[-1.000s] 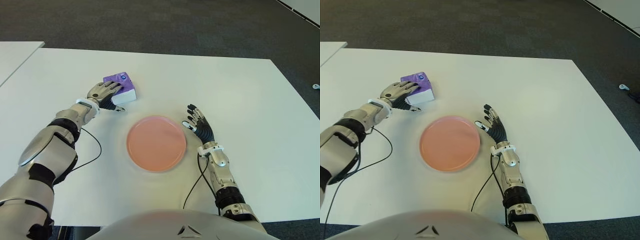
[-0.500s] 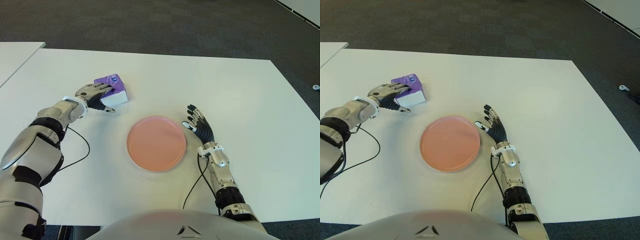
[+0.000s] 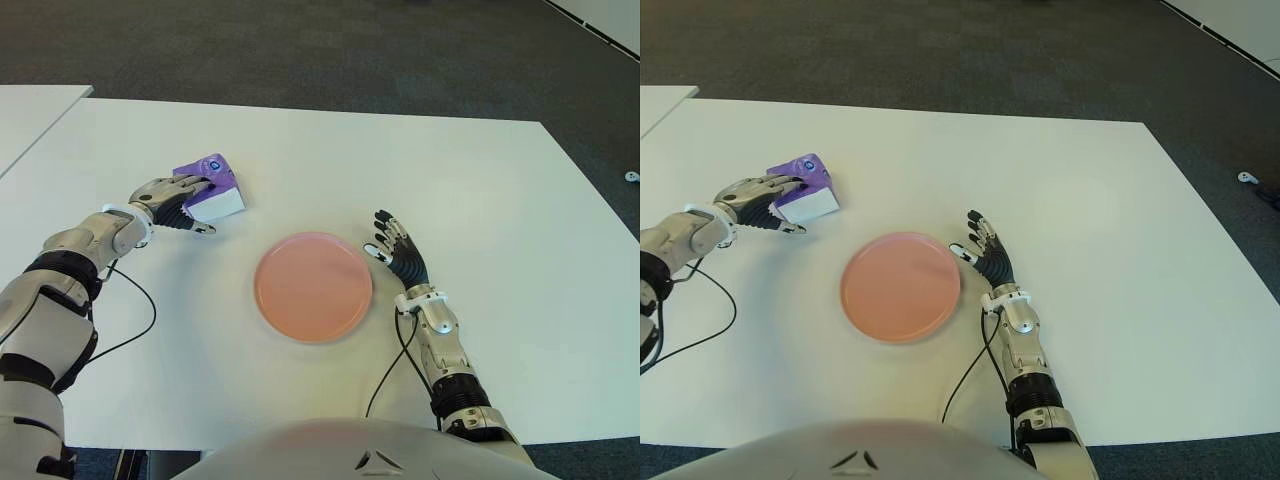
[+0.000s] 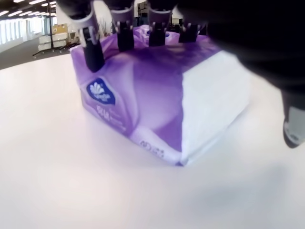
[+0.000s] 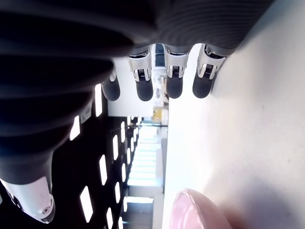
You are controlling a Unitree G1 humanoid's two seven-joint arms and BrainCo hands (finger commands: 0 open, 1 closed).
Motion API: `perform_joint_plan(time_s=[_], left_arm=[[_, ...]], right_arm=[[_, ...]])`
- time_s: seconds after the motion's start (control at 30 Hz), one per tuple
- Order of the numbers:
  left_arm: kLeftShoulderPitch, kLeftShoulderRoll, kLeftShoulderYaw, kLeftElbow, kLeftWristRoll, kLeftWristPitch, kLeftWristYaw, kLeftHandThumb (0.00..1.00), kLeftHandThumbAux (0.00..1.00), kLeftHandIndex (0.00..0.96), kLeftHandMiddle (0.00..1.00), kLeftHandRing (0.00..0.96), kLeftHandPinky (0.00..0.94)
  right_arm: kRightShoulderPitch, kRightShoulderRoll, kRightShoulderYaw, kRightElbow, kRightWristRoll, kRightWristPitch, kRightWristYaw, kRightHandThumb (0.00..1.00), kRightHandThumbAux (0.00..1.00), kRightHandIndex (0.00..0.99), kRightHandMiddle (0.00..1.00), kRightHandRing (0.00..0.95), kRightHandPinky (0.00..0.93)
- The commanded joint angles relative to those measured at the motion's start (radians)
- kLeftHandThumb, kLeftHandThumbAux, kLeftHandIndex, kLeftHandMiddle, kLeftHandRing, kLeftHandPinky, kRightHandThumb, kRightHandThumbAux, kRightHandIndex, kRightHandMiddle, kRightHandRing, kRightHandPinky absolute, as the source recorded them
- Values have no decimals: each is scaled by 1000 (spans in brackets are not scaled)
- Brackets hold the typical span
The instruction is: Put the tissue paper into the plate.
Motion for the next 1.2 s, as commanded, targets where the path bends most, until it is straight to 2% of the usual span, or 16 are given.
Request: perform_joint_plan(time_s=[0.03,0.27,0.47,0.8,1.2], left_arm=[[203,33,-22,-108,-3,-27,-179,101,446,5,0,46,156],[291,96,24,-272,-62,-19,-236,99,450,2,0,18,81],[386,153,71,-453,-120,8,-311,91,468,0,0,4,71],[496,179,115,-638,-159,48,-398,58,475,0,0,0,68],[572,197,157,-735,-165,73,-428,26,508,0,0,0,43]], right_arm=[[150,6,14,159,-10,124,10,10,654,0,0,0,0],[147,10,17,157,-12,132,11,15,650,0,0,0,0],[144,13,20,156,-12,138,10,16,645,0,0,0,0],[140,15,19,153,-12,154,4,31,648,0,0,0,0],[141,19,20,152,-14,155,-2,48,652,0,0,0,0]])
